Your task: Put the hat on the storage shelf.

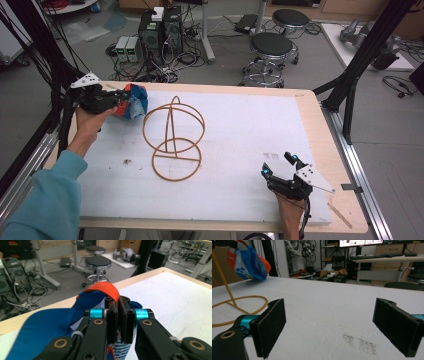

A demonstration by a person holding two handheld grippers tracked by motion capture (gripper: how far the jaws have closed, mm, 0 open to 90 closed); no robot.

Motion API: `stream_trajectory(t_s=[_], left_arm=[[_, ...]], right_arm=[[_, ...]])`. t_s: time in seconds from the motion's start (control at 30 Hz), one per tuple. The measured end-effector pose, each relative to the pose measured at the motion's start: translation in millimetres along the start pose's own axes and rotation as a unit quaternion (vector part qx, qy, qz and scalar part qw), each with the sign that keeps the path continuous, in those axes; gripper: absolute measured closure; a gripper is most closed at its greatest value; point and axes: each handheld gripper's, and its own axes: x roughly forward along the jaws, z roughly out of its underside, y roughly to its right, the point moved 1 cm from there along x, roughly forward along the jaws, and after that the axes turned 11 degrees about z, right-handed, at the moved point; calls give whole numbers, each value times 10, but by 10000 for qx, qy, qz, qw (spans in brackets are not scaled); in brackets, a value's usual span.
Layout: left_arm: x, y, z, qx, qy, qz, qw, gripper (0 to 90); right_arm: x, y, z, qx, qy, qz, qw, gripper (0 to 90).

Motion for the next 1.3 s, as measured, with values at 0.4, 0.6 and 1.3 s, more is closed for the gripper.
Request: stream_trajectory(t_s=[0.4,0.6,1.3], left_arm=[[-346,168,-177,123,489,-25,9987,859],[-485,313,-249,280,719,140,9969,862],[-822,765,-526,884,881,224,9919,887]], right_arm=[[0,-1,0,0,0,-1,10000,105],[-2,-1,1,25,-8,7,10000,105],[2,1,-1,-8,1,5,10000,104]])
